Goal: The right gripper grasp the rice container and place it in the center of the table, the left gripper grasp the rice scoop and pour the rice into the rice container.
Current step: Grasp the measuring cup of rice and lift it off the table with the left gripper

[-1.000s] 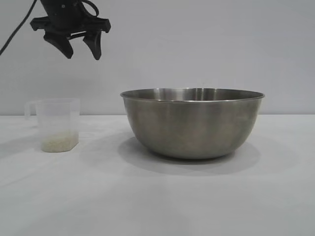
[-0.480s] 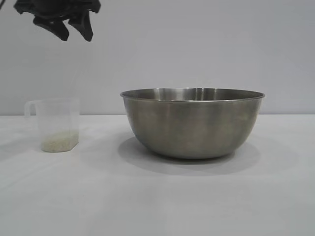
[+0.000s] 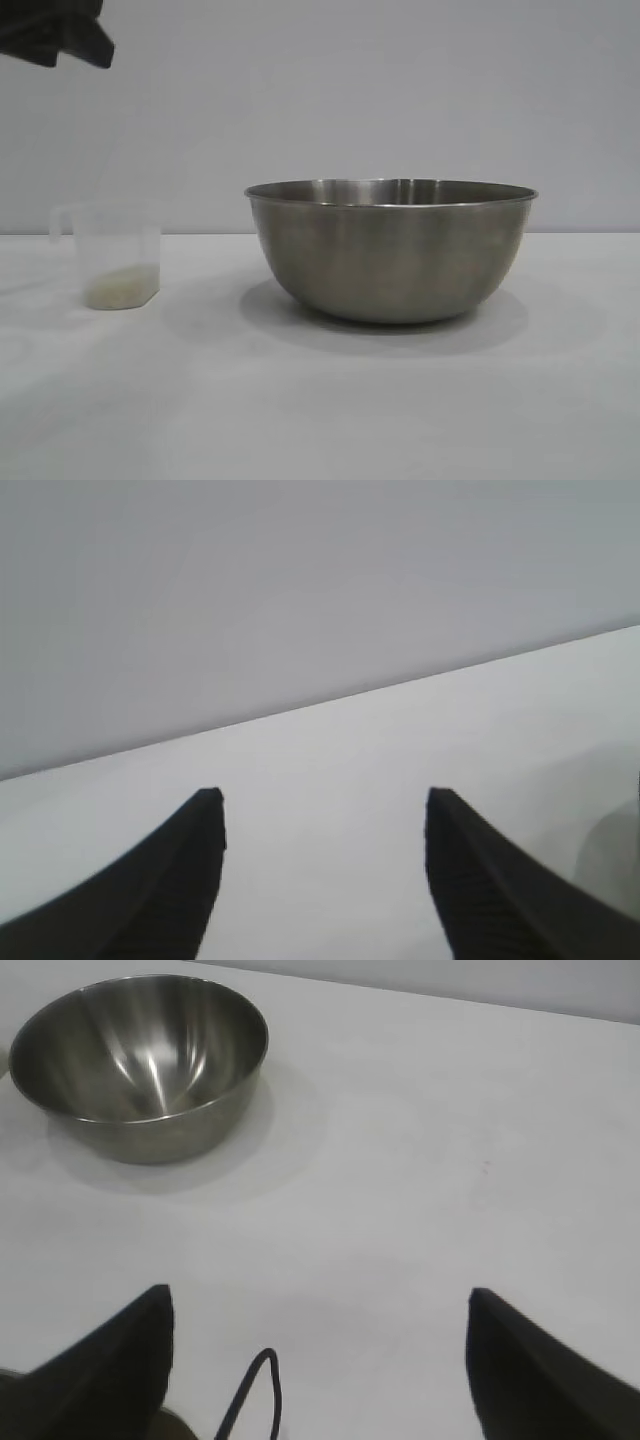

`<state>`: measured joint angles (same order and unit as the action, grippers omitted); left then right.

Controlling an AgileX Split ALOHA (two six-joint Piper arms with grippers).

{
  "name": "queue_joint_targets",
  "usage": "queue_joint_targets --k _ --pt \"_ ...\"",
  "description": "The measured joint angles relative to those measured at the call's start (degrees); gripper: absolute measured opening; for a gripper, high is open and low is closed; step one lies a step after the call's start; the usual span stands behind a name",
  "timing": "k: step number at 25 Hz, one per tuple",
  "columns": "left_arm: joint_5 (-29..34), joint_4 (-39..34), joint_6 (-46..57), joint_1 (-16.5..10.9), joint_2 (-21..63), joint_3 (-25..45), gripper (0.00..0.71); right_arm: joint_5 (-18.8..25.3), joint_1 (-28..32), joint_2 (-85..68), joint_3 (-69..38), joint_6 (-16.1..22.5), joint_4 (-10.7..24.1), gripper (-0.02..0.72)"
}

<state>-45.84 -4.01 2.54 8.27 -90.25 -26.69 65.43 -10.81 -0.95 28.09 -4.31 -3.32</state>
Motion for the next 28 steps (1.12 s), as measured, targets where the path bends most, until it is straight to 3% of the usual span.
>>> queue_joint_targets --k 2,3,8,14,28 --pt "-1.0 0.1 -0.2 0.0 0.0 1.8 0.539 0.0 0.0 0.0 0.0 0.2 0.0 0.538" --pt "-1.5 0.1 -0.3 0.0 0.0 2.7 0.493 0.0 0.0 0.0 0.0 0.4 0.1 0.538" --pt "-2.9 1.6 -1.0 0.0 -0.8 5.4 0.493 0.0 0.0 0.0 0.0 0.4 0.1 0.538" --pt "-4.7 1.6 -1.0 0.0 -7.7 5.5 0.493 0.0 0.0 0.0 0.0 0.4 0.1 0.538" --pt "-18.8 0.3 -1.0 0.0 -22.0 5.5 0.493 0.0 0.0 0.0 0.0 0.5 0.1 0.538"
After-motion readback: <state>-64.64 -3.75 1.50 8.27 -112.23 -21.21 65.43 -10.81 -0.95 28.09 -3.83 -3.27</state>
